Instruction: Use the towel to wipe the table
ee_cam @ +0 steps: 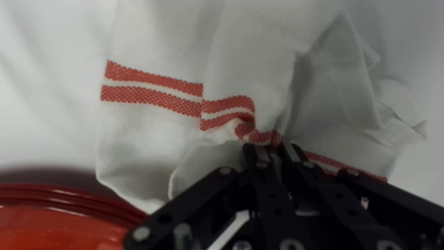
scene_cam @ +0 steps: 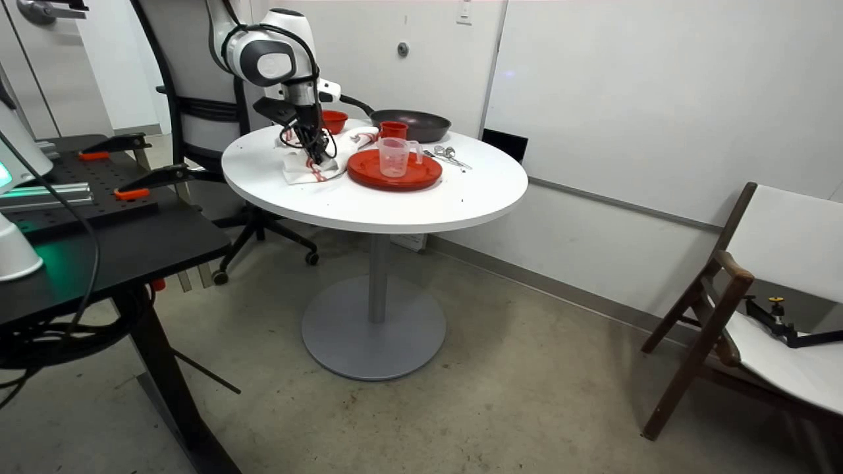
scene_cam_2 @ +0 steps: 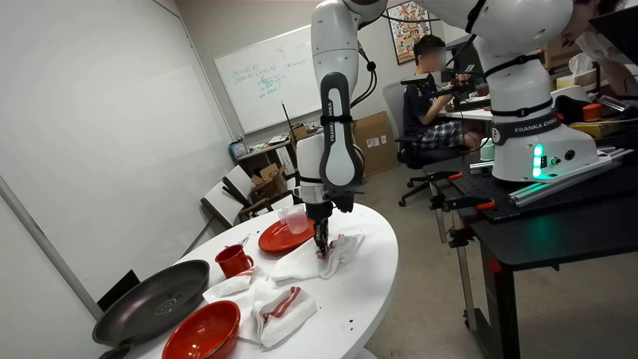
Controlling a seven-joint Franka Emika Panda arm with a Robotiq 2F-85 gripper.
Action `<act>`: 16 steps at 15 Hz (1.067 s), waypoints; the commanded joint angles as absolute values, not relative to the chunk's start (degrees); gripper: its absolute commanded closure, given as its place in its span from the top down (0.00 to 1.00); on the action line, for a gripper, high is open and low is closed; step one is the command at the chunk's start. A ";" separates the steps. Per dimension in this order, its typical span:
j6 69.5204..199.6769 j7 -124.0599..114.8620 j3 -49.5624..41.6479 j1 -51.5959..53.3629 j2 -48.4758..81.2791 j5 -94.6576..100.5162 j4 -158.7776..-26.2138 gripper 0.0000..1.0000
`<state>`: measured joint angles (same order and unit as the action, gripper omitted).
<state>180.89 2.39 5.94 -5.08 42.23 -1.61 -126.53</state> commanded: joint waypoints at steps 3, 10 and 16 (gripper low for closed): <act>180.36 2.12 9.67 -5.89 41.40 -1.50 -130.40 0.03; 181.00 1.73 16.34 -7.41 42.19 -2.05 -132.42 0.03; 180.68 2.46 16.06 -7.75 43.24 -1.46 -130.66 0.03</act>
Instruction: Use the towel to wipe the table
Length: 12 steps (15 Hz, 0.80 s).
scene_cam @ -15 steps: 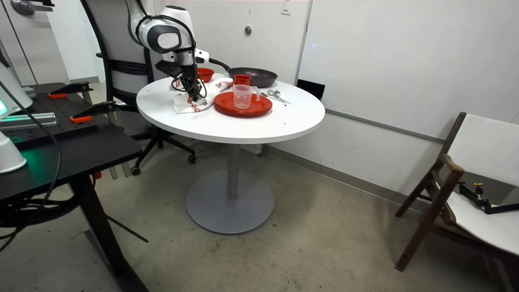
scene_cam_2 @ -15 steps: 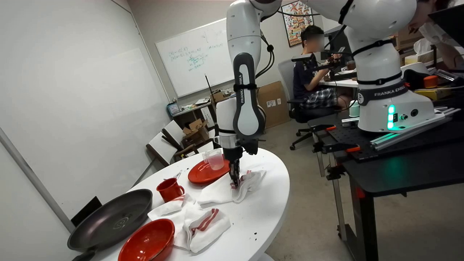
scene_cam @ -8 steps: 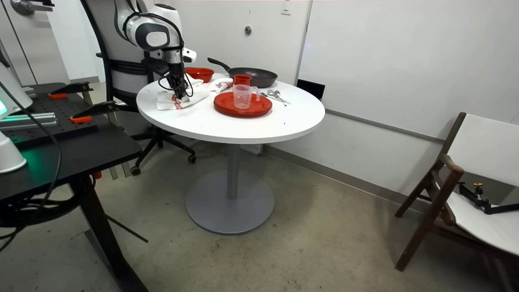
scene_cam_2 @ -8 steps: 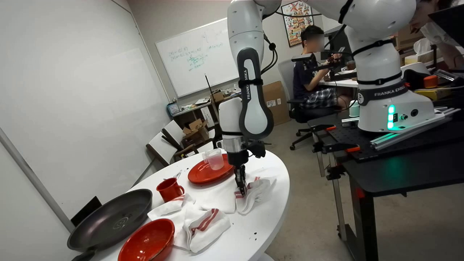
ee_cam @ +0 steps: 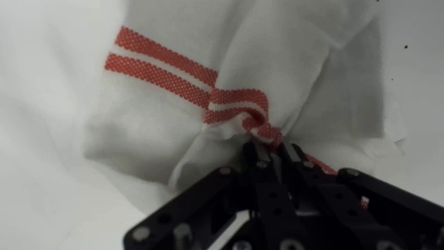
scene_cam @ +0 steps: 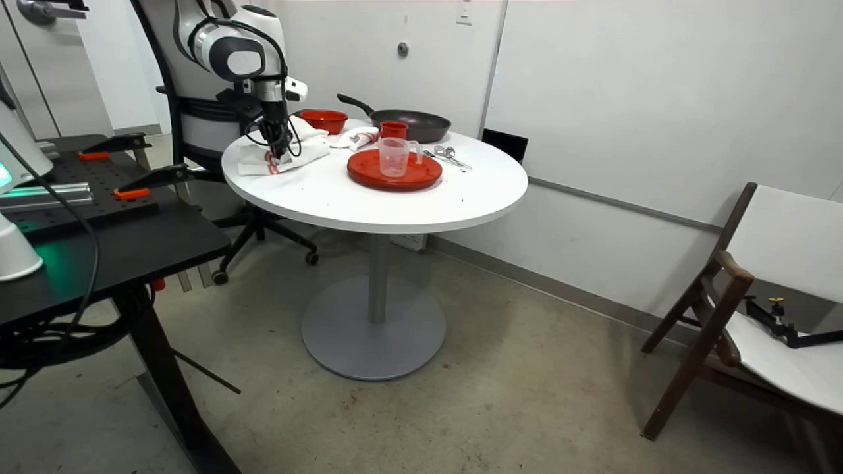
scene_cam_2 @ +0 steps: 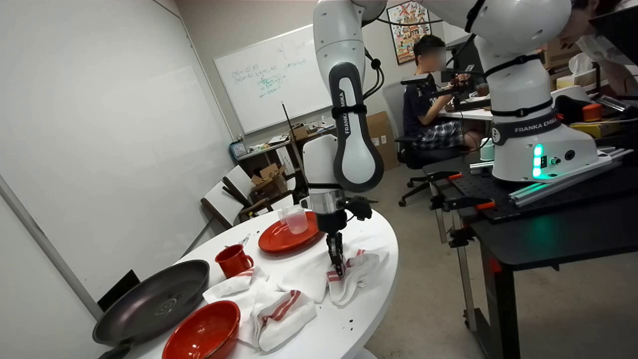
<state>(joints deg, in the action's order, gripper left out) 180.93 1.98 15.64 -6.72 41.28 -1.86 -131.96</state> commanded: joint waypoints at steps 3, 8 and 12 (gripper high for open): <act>180.44 2.68 15.21 -7.67 43.77 -1.23 -128.94 0.03; 179.57 3.08 11.85 -6.90 44.21 -0.80 -125.58 0.03; 177.39 5.01 9.95 -6.62 43.96 0.43 -123.49 0.03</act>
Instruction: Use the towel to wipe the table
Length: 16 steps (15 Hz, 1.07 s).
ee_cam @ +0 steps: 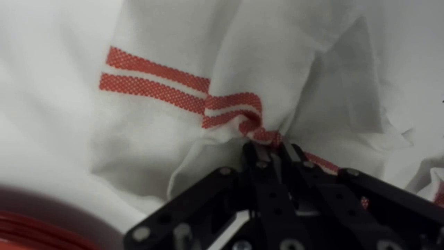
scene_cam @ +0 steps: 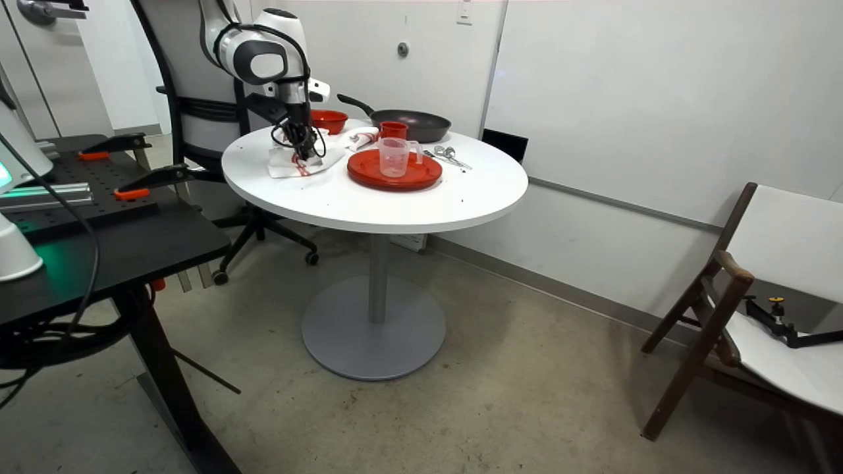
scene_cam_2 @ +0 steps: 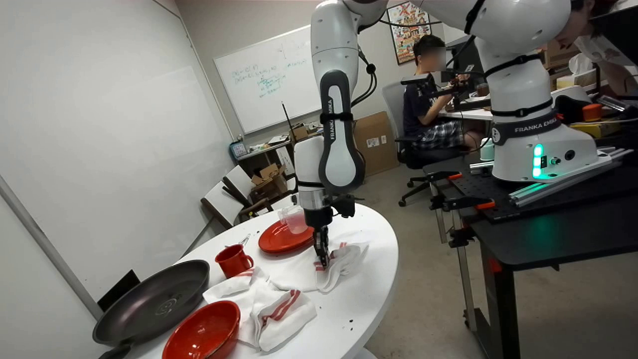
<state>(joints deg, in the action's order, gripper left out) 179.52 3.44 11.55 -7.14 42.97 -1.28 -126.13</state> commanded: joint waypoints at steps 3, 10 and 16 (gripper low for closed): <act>174.56 5.77 6.77 -4.44 42.37 1.65 -123.28 0.03; 171.65 5.33 -0.62 0.88 39.19 4.95 -127.78 0.03; 172.37 3.67 -1.47 3.63 37.37 4.46 -132.91 0.03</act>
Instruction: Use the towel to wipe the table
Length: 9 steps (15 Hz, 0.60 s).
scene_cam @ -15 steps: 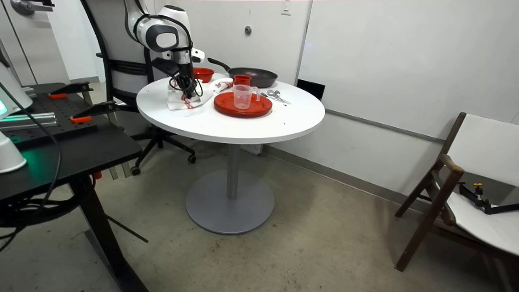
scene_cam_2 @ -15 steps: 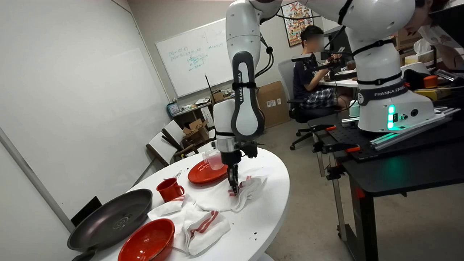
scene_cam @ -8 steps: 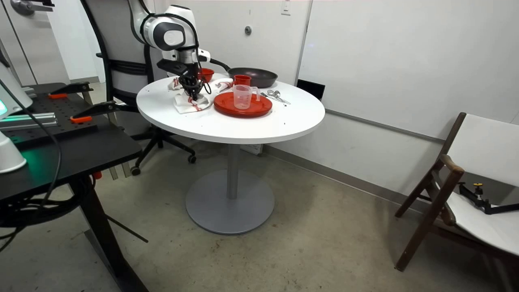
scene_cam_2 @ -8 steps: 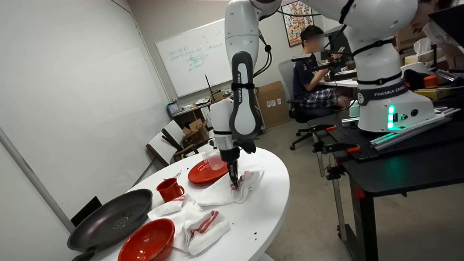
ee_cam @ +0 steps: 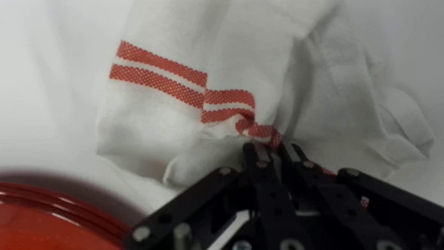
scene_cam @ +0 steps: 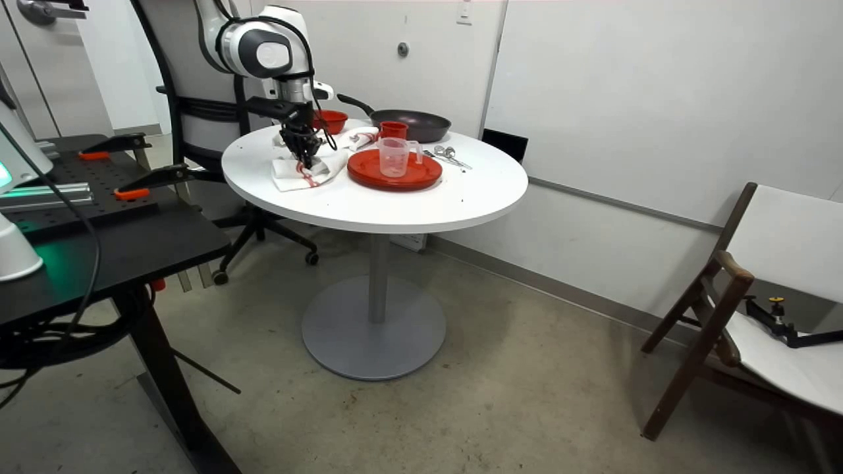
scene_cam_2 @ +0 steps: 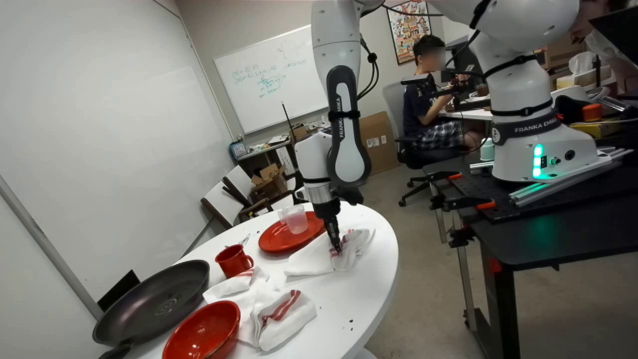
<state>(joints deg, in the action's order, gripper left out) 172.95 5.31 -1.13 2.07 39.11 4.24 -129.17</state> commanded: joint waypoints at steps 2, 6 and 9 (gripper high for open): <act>172.44 3.19 -0.79 3.81 36.84 4.02 -134.25 0.03; 172.84 1.66 2.04 2.75 36.41 2.15 -136.34 0.03; 173.07 0.13 2.91 2.42 36.24 0.65 -137.12 0.03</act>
